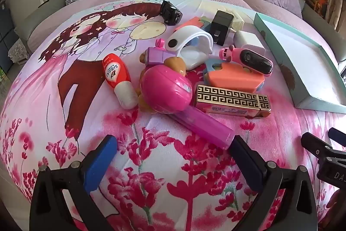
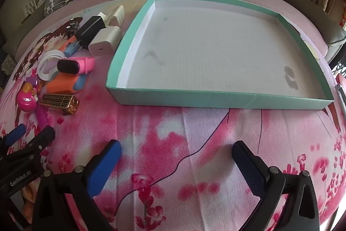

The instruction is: Organize rigid objects

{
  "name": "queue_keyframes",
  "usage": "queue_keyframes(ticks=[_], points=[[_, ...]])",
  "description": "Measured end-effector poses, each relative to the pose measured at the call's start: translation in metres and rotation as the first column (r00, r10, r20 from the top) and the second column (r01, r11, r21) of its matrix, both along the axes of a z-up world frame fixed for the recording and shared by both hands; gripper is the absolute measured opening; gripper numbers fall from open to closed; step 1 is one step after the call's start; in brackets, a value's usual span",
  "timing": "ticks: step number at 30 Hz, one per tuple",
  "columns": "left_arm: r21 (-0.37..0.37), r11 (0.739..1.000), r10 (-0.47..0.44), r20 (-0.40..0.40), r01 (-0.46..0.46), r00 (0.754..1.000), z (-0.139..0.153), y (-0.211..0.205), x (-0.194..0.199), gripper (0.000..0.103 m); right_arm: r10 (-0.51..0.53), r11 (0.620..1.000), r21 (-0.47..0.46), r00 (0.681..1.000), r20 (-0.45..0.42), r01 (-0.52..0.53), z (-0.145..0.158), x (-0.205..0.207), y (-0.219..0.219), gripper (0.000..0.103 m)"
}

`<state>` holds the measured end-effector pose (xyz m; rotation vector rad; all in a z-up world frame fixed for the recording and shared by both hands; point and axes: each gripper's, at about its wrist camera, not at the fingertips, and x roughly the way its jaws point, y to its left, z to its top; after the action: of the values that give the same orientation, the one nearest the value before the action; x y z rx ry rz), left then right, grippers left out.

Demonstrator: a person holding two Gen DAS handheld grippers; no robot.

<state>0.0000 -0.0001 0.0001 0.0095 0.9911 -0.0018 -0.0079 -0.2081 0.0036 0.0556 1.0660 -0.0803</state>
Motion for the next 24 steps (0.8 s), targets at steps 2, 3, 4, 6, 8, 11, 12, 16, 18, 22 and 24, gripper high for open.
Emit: queue_keyframes(ticks=[2,3,4,6,8,11,12,16,18,22,24], points=[[-0.003,1.000,0.000,0.003,0.000,1.000,0.0000,0.0000,-0.0003,0.103,0.000,1.000,-0.007,1.000,0.000,0.000,-0.0001,0.0000,0.0002,0.103],[-0.002,1.000,0.000,0.003,0.000,1.000,-0.0001,-0.0002,-0.0005,0.103,-0.001,1.000,-0.005,1.000,0.000,0.001,-0.0001,0.0000,0.0002,0.103],[-0.002,1.000,0.000,0.003,0.000,1.000,-0.0002,-0.0004,-0.0007,0.103,-0.001,1.000,-0.003,1.000,0.000,0.001,-0.0002,0.0000,0.0001,0.103],[-0.001,1.000,0.000,0.005,0.000,1.000,-0.0004,-0.0010,-0.0013,0.103,-0.001,1.000,-0.002,1.000,0.001,0.001,-0.0001,-0.0001,0.0004,0.103],[-0.006,1.000,0.000,0.006,0.000,1.000,-0.0001,0.0001,-0.0005,0.103,-0.002,1.000,-0.001,1.000,0.002,0.002,-0.0001,-0.0002,0.0007,0.103],[-0.006,1.000,0.000,0.008,0.000,1.000,-0.0001,-0.0004,-0.0012,0.103,-0.003,1.000,0.001,1.000,0.003,0.003,0.0001,-0.0006,0.0011,0.103],[-0.004,1.000,0.000,0.007,0.000,1.000,-0.0001,-0.0008,-0.0015,0.103,-0.003,1.000,0.002,1.000,0.004,0.003,0.0002,-0.0008,0.0012,0.103],[-0.008,1.000,0.000,0.006,0.000,1.000,0.0006,-0.0003,-0.0030,0.103,0.000,1.000,-0.001,1.000,-0.001,0.000,-0.0006,0.0003,0.0005,0.103],[-0.010,1.000,0.002,0.005,-0.001,1.000,0.0008,0.0003,-0.0033,0.103,0.000,1.000,-0.001,1.000,0.000,0.000,-0.0005,0.0003,0.0006,0.103],[-0.008,1.000,0.004,0.000,-0.004,1.000,0.0001,0.0016,0.0014,0.103,-0.001,1.000,-0.002,1.000,0.000,0.001,-0.0008,0.0003,0.0006,0.103],[-0.008,1.000,0.005,0.002,-0.004,1.000,-0.0002,0.0017,0.0015,0.103,-0.001,1.000,-0.001,1.000,0.000,0.001,-0.0008,0.0003,0.0004,0.103]])
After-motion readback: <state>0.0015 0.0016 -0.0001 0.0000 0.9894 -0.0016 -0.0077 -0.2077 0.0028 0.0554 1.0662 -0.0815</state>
